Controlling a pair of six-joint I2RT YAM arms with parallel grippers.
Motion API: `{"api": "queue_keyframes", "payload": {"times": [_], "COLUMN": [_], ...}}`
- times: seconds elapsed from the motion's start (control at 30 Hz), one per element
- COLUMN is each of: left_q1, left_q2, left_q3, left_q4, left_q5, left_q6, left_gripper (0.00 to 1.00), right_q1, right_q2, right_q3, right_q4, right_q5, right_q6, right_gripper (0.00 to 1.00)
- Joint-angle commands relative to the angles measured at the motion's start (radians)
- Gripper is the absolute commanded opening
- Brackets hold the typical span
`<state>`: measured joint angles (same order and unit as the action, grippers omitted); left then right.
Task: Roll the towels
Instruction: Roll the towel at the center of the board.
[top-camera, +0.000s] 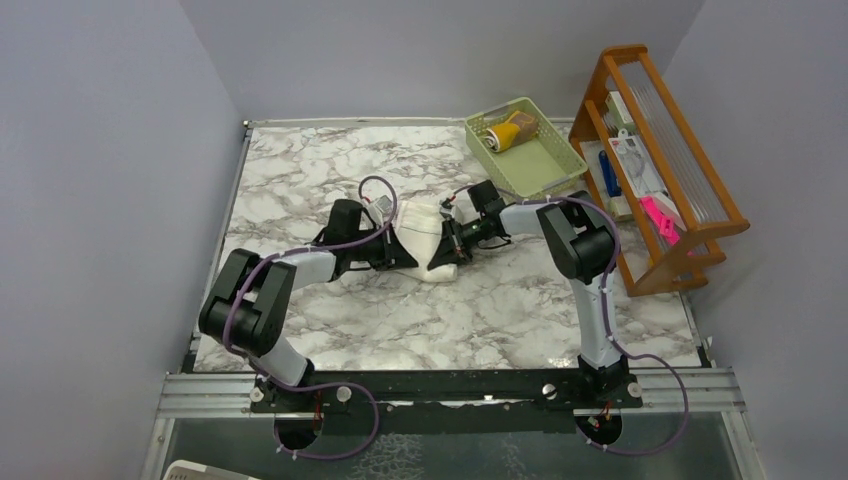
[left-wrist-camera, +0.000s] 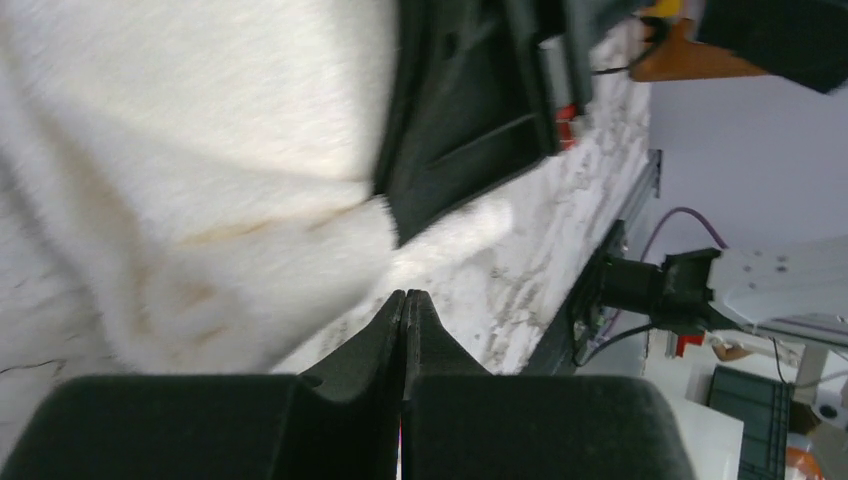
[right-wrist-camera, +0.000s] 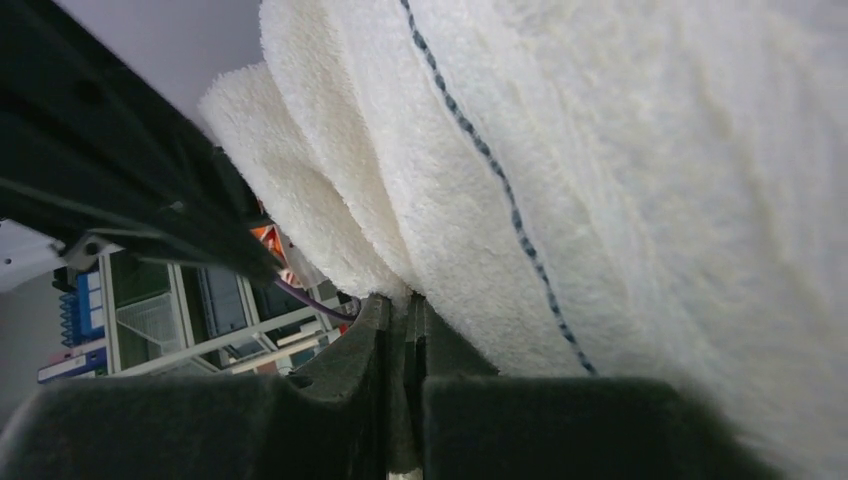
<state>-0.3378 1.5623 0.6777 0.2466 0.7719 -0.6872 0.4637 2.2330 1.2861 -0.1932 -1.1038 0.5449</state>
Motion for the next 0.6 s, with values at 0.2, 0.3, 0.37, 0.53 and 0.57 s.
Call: {"api": "queue_keyframes", "payload": {"times": [0.2,0.3,0.37,0.53,0.57], "left_q1": [0.000,0.000,0.000,0.000,0.000], "left_q2": [0.234,0.280,0.293,0.293,0.284], "left_q3": [-0.046,-0.023,-0.023,-0.038,-0.038], "left_q4": [0.149,0.154,0.154,0.154,0.154], "left_q5": [-0.274,-0.264,-0.261,-0.224,-0.211], "left_q6": [-0.036,-0.040,-0.039,-0.044,-0.045], "left_gripper": [0.00,0.00,0.00,0.00,0.00], "right_q1": [-0.004,-0.004,-0.003,-0.004,-0.003], "right_q2": [0.022,-0.028,-0.085,-0.212,-0.203], "right_q3": [0.003,-0.009,-0.024,-0.041,-0.022], "right_q4": [-0.093,-0.082,-0.066,-0.012,-0.034], "right_q5": [0.200,0.198,0.234,0.323,0.325], "right_q6": [-0.075,-0.132,-0.169,-0.249,-0.263], "right_gripper": [0.06,0.34,0.70,0.77,0.72]}}
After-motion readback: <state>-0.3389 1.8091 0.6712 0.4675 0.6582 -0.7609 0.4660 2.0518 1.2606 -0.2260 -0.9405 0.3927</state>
